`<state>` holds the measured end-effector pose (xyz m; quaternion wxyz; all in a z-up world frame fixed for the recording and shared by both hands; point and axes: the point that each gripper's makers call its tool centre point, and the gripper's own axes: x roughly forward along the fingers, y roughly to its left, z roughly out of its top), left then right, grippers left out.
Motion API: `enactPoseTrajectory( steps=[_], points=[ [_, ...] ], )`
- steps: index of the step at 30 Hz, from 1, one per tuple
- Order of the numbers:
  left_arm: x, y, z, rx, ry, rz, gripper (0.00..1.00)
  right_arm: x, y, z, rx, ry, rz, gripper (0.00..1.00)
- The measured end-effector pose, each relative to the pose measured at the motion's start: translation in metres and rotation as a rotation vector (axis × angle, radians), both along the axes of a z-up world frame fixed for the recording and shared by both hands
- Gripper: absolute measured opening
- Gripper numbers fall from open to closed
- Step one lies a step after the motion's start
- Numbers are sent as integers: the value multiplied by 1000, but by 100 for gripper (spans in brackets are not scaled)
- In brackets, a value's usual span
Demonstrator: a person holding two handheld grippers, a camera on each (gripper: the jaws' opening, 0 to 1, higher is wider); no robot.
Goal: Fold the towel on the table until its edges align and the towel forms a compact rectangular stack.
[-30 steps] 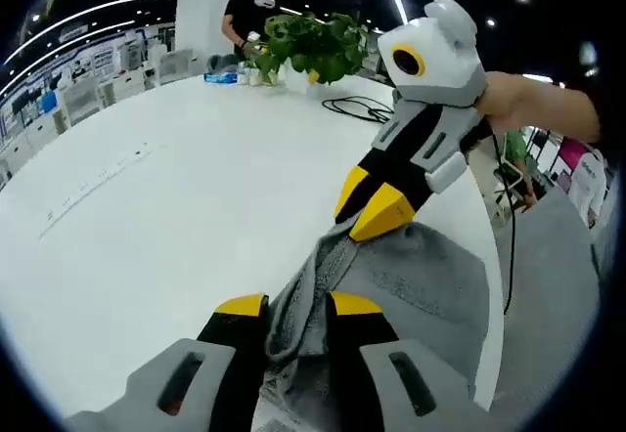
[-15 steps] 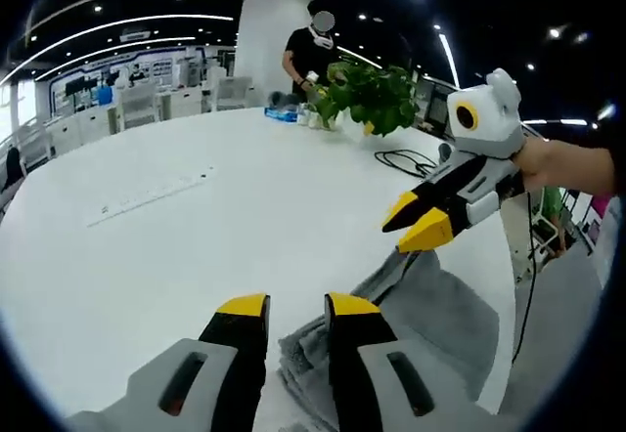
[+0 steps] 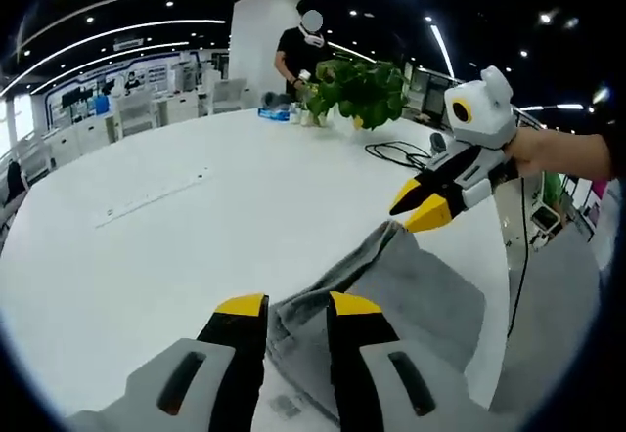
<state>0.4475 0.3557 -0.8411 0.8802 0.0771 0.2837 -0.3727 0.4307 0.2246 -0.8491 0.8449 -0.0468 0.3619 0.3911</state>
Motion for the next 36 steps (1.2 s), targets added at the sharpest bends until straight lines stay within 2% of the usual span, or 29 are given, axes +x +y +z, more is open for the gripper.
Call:
enactPoseTrajectory(
  steps=[6,9,14,21,25,27,29,32,36],
  points=[
    [-12,5,4,-5,-15,3,26,-19,-6,-6,-58,-2,45,24],
    [-21,10,6,-13,-19,8,26,-27,-8,-7,-63,-1,61,28],
    [-37,20,3,21,-18,21,26,-46,-12,-14,-111,0,115,35],
    [-57,27,-2,5,18,15,31,-68,-18,-17,-174,-4,201,46],
    [-66,25,-1,-22,32,11,39,-80,-16,-19,-199,-2,249,52],
    [-70,24,-3,-19,40,-3,43,-88,-15,-21,-211,4,279,54],
    [-75,25,-6,27,32,-26,46,-95,-13,-23,-219,12,295,54],
    [-83,22,-5,8,43,-40,50,-105,-10,-26,-220,19,314,55],
    [-96,17,-7,-4,58,-83,63,-119,-5,-30,-201,43,333,58]
  ],
)
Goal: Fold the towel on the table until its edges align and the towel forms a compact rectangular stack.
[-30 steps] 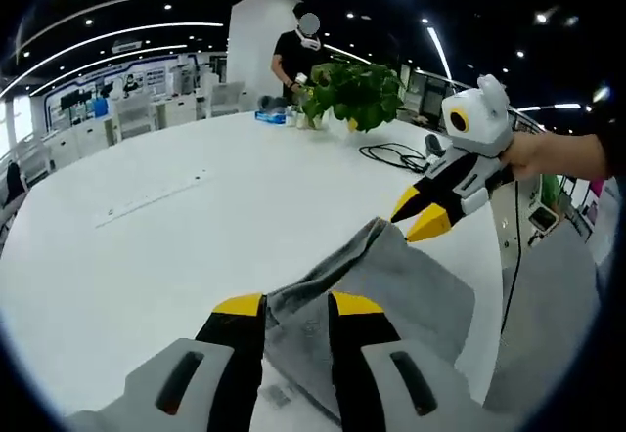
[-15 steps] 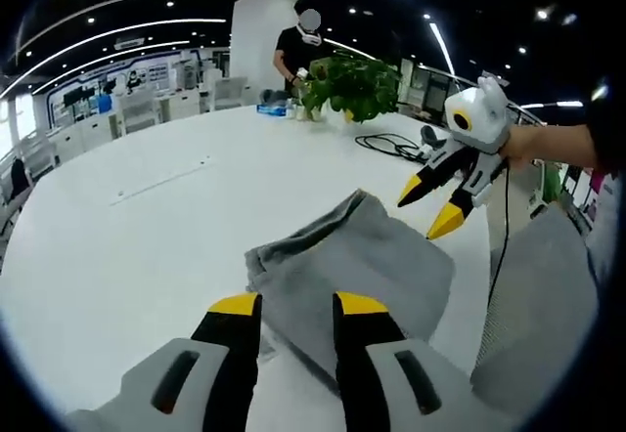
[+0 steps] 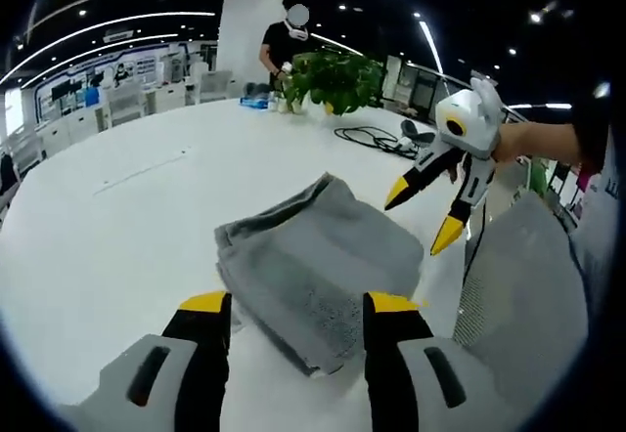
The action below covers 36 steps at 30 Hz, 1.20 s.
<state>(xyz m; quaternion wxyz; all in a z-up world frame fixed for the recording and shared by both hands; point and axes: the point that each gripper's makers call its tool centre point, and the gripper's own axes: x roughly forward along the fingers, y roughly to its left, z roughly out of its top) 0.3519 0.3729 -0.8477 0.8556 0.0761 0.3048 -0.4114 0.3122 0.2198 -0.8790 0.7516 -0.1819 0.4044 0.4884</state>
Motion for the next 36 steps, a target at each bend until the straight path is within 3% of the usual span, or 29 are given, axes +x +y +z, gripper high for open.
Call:
enactPoseTrajectory(
  steps=[11,23,27,31,36],
  points=[
    [-22,-6,-29,95,23,-55,81,-14,16,-8,28,18,-1,71],
    [-25,-12,-49,136,56,-75,67,-9,21,-24,-22,1,-11,62],
    [-25,-15,-51,137,51,-81,55,-4,22,-26,-10,5,-38,57],
    [-24,-16,-56,142,62,-80,53,3,24,-26,38,29,-93,51],
    [-19,-16,-60,156,60,-75,48,8,21,-30,24,18,-87,45]
  ],
)
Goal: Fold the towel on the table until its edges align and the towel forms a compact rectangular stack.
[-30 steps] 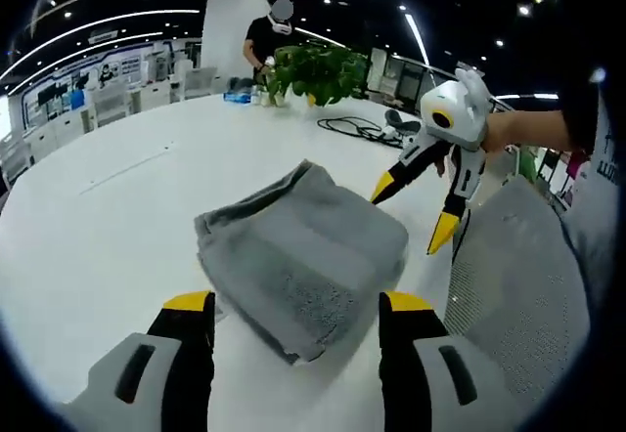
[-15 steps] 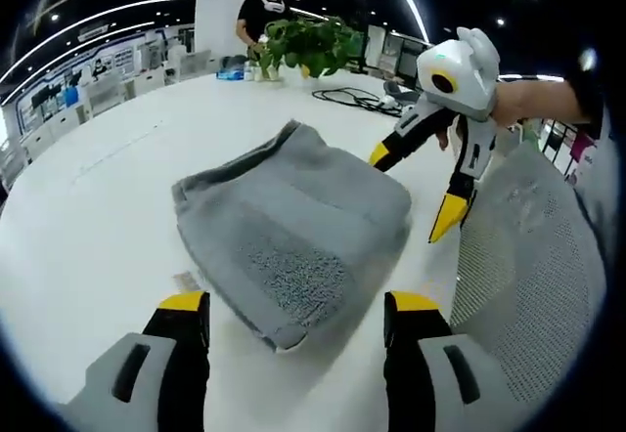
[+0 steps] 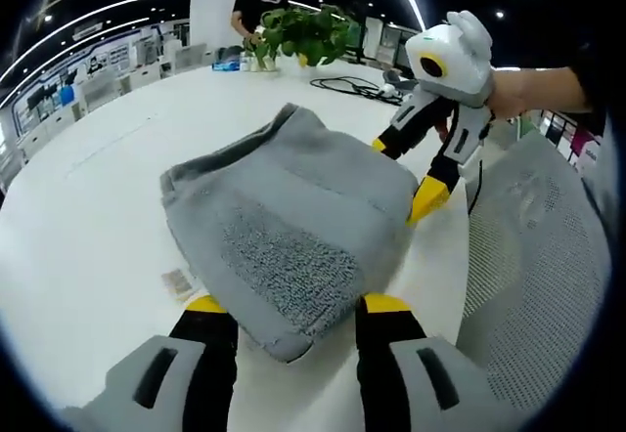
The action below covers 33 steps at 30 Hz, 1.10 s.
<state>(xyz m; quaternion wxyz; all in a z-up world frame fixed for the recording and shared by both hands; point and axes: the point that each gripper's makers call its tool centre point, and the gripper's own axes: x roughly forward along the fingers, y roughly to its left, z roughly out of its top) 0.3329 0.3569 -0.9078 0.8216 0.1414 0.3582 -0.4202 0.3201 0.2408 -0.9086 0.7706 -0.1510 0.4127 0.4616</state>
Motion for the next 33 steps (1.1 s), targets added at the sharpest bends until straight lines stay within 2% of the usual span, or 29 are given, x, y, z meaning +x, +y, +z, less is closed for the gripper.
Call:
enactPoseTrajectory(
  steps=[4,11,22,30,33],
  points=[
    [3,0,-2,8,-5,1,47,7,1,-2,-12,-12,-1,44],
    [20,3,-4,31,-33,10,43,26,2,-3,-20,-22,3,44],
    [64,6,-5,36,-63,52,42,69,5,-3,-27,-64,-7,43],
    [93,11,-4,4,-66,99,42,104,8,-3,-33,-81,-20,43],
    [106,12,-3,-20,-70,119,41,118,7,-3,-30,-88,-62,43]
  ],
)
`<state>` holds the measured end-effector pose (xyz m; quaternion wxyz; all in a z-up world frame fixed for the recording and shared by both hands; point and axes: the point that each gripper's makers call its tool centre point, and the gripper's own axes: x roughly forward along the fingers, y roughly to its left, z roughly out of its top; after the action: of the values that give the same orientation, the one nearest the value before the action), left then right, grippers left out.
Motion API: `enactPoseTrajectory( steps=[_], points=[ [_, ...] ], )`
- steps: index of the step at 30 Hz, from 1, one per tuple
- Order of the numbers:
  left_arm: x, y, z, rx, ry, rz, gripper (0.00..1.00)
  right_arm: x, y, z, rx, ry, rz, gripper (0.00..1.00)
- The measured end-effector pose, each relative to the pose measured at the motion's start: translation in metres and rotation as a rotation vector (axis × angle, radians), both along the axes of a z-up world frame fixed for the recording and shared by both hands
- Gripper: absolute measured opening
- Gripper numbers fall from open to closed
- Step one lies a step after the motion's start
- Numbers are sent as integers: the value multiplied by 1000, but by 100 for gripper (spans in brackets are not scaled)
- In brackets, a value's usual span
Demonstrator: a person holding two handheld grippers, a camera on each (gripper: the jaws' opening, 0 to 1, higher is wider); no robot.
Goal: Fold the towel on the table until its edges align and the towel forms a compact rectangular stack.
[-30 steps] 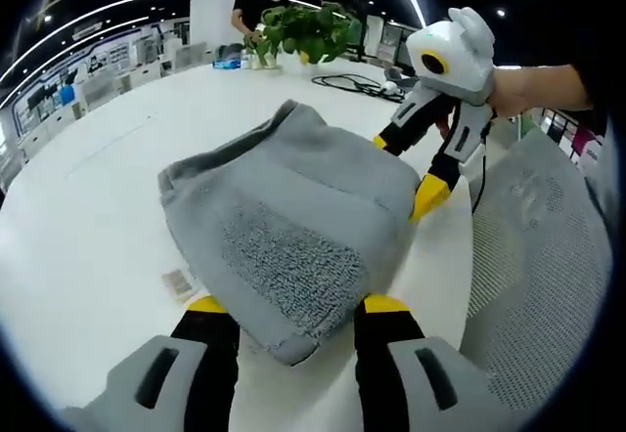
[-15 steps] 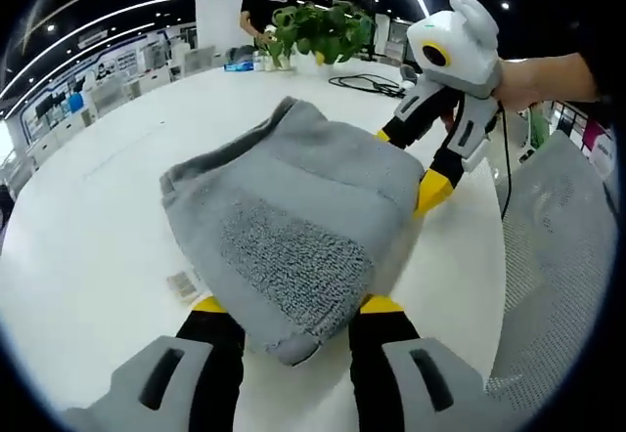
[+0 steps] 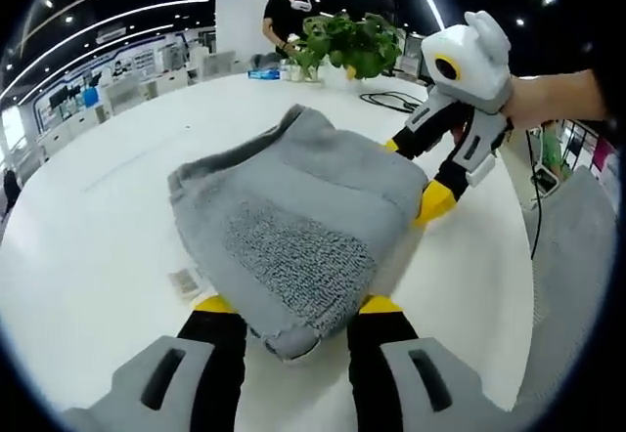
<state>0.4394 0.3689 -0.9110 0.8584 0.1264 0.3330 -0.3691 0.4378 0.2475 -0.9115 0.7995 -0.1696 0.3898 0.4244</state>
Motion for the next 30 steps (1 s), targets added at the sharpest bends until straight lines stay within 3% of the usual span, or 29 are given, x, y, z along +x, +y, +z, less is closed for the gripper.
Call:
enactPoseTrajectory(
  steps=[9,18,23,30],
  points=[
    [30,-1,-1,-16,-36,18,41,27,-2,-2,3,3,-48,42],
    [47,0,-1,-20,-64,44,39,47,-2,-3,10,6,-77,42],
    [51,0,-2,0,-79,38,39,50,-3,-4,17,18,-112,39],
    [50,-1,-1,1,-73,42,40,50,-7,1,12,-18,-123,42]
  ],
)
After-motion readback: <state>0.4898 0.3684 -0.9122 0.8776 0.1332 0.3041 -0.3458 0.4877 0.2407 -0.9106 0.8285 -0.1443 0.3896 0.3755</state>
